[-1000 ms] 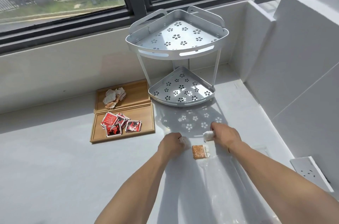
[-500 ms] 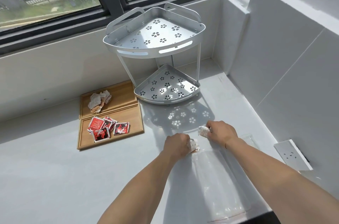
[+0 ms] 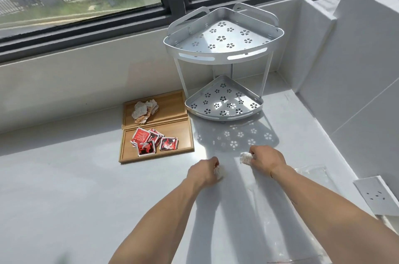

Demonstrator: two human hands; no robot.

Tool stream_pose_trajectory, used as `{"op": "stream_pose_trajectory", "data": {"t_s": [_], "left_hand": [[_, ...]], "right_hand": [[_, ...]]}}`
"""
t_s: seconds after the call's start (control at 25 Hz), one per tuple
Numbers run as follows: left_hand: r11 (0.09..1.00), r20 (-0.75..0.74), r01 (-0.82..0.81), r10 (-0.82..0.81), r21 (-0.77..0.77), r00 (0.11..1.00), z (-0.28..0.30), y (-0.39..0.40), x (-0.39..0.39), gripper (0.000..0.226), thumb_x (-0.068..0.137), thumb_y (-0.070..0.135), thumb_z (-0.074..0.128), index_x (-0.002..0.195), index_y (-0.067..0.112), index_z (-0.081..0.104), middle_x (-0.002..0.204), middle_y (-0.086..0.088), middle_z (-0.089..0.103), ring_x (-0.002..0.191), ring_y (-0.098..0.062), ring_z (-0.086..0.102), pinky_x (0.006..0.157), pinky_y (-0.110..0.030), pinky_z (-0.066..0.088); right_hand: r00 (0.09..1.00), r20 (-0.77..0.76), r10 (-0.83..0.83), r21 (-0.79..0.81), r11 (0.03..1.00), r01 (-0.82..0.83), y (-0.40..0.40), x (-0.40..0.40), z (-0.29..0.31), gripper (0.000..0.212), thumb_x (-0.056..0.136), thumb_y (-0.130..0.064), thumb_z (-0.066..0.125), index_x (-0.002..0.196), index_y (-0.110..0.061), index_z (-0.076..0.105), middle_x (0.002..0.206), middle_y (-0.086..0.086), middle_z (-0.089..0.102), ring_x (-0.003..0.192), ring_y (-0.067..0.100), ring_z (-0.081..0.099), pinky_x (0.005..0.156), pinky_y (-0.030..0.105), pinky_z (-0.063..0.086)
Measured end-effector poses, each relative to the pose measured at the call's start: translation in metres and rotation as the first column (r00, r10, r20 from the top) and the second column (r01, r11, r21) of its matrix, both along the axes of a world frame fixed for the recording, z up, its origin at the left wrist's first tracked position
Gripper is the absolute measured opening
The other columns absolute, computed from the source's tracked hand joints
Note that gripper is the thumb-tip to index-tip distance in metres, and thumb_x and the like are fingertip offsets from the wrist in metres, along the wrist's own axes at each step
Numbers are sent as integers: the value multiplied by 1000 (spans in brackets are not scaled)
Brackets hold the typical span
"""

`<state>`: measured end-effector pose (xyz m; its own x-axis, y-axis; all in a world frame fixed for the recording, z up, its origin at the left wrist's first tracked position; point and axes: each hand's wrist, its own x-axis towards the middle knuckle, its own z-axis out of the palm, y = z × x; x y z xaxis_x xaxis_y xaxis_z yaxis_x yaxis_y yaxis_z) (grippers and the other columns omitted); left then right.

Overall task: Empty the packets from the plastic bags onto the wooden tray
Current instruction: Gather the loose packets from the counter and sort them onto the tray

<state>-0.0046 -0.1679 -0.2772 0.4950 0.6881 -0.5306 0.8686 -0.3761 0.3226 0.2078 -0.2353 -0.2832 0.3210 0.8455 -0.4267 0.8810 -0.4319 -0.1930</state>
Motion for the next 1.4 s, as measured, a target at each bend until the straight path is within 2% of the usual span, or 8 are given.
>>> {"op": "stream_pose_trajectory", "data": {"t_s": [0.24, 0.36, 0.48, 0.68, 0.84, 1.04, 1.2, 1.4], "left_hand": [[998, -120, -32, 25, -52, 992, 12, 44, -88, 38, 91, 41, 52, 124, 24, 58, 128, -4, 63, 118, -27, 56, 90, -33, 47], [995, -105, -59, 51, -76, 993, 25, 74, -121, 38, 93, 26, 47, 129, 20, 56, 131, -5, 61, 118, -28, 56, 92, -33, 48], [993, -71, -87, 81, -86, 994, 45, 109, -141, 49, 88, 17, 51, 136, 16, 52, 129, -10, 62, 116, -30, 57, 88, -33, 48], [997, -59, -76, 77, 21, 995, 67, 168, -147, 45, 87, 9, 47, 132, 7, 53, 131, -14, 61, 118, -32, 55, 95, -41, 49], [986, -17, -85, 88, 144, 996, 75, 211, -135, 44, 91, 8, 43, 134, 10, 50, 135, -14, 58, 119, -32, 55, 94, -43, 49], [939, 7, -56, 57, 338, 998, 59, 252, -119, 34, 90, 15, 49, 124, 19, 54, 116, -12, 68, 104, -33, 60, 78, -38, 44], [922, -45, -20, 40, 388, 998, 39, 278, -113, 29, 89, 18, 55, 117, 22, 61, 111, -10, 70, 108, -32, 58, 90, -43, 41], [921, -74, 5, 26, 391, 997, 17, 304, -112, 33, 89, 23, 58, 121, 26, 66, 114, -8, 71, 112, -31, 58, 89, -41, 43]], "right_hand": [[994, -64, 93, 2, 996, -93, 53, -68, 11, 22, 87, -30, 48, 103, -25, 62, 103, 4, 68, 88, 28, 59, 65, 29, 39], [980, -79, 182, 25, 983, -181, 87, -99, 21, 20, 87, -29, 51, 103, -25, 63, 106, 2, 69, 96, 25, 60, 69, 30, 41], [970, -69, 235, 80, 970, -229, 122, -124, 34, 18, 85, -25, 55, 100, -26, 65, 102, 3, 70, 87, 24, 59, 63, 30, 39], [963, 30, 267, 76, 960, -268, 177, -151, 51, 21, 88, -18, 52, 103, -19, 67, 102, 7, 71, 95, 28, 64, 77, 36, 55], [969, 60, 241, 109, 963, -247, 220, -152, 60, 16, 88, -12, 51, 94, -18, 64, 100, 7, 71, 94, 28, 62, 78, 35, 53], [977, 54, 205, 149, 966, -211, 271, -155, 53, 23, 94, -14, 51, 112, -24, 61, 105, 7, 70, 91, 29, 64, 74, 35, 54], [948, 144, 286, 120, 945, -303, 304, -163, 35, 33, 91, -6, 49, 119, -20, 58, 110, 12, 69, 101, 34, 62, 73, 37, 49], [918, 189, 349, 64, 928, -367, 334, -166, 13, 23, 90, -15, 58, 112, -18, 64, 110, 13, 70, 103, 35, 65, 75, 37, 49]]}}
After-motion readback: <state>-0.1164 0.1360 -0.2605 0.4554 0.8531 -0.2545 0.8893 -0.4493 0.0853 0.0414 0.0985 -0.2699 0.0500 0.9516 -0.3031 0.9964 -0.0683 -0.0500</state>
